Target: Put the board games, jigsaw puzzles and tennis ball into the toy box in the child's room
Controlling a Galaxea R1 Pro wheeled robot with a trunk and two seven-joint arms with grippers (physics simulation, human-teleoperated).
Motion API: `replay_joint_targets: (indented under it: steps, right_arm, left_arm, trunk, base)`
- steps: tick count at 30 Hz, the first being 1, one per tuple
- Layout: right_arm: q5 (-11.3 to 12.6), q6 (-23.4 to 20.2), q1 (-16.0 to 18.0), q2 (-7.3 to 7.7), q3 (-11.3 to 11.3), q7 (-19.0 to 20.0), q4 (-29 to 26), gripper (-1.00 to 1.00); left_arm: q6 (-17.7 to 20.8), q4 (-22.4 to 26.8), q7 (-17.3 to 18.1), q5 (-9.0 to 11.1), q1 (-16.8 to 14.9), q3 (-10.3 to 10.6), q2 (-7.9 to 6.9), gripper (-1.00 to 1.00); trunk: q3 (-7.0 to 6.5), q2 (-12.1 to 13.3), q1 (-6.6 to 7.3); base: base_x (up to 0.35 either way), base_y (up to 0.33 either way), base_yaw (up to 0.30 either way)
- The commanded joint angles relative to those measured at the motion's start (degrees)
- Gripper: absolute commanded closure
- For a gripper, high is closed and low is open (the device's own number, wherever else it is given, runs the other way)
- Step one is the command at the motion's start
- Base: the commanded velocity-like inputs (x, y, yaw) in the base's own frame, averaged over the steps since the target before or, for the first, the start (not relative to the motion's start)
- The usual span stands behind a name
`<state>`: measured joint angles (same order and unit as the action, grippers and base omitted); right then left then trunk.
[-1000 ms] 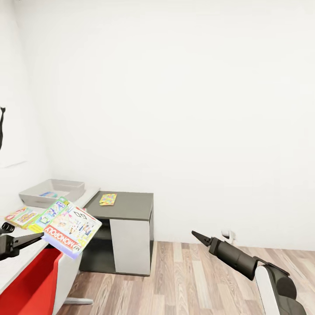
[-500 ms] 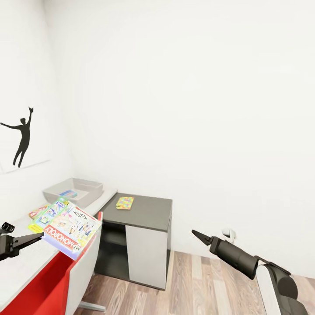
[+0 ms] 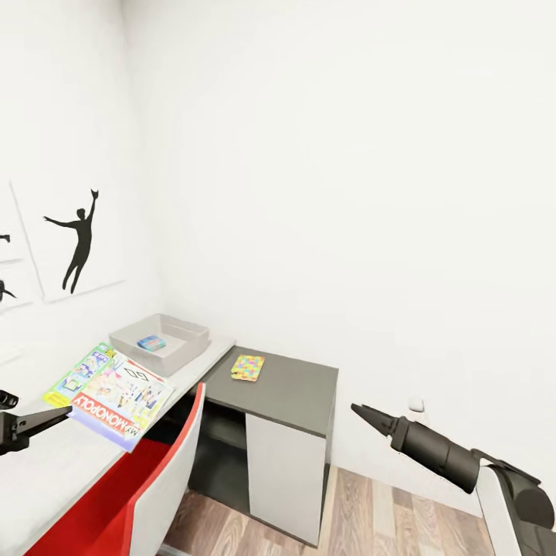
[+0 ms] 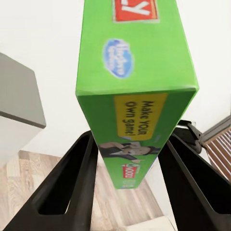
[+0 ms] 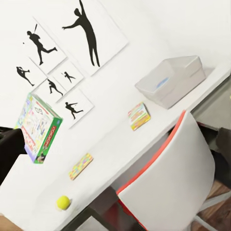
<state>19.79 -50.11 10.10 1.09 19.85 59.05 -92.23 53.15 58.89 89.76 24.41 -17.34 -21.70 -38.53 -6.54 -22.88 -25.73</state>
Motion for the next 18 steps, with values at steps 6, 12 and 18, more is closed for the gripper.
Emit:
replay_joint_targets:
  steps: [6,12,18]
  right_arm:
    - [0.03,-0.18,0.01,0.31,0.79,0.58,0.18,-1.00]
    - [0.01,-0.08,0.01,0.32,0.89,0.50,0.21,-1.00]
    - [0.02,-0.08,0.01,0.32,0.90,0.44,0.28,-1.00]
  left_arm:
    - [0.55,0.00,0.24,0.03,-0.06,0.00,0.09,1.00]
    - [0.55,-0.03,0.24,0.03,-0.06,-0.01,0.12,1.00]
    - [0.55,-0.01,0.24,0.03,-0.06,-0.01,0.12,1.00]
  trunk:
    - [0.02,-0.04,-0.05]
    - [-0.03,-0.04,-0.05]
    - [-0.30,-0.04,-0.05]
  base:
    - [0.317,-0.149,0.141]
    - [0.319,-0.049,-0.028]
    - [0.327,-0.003,-0.213]
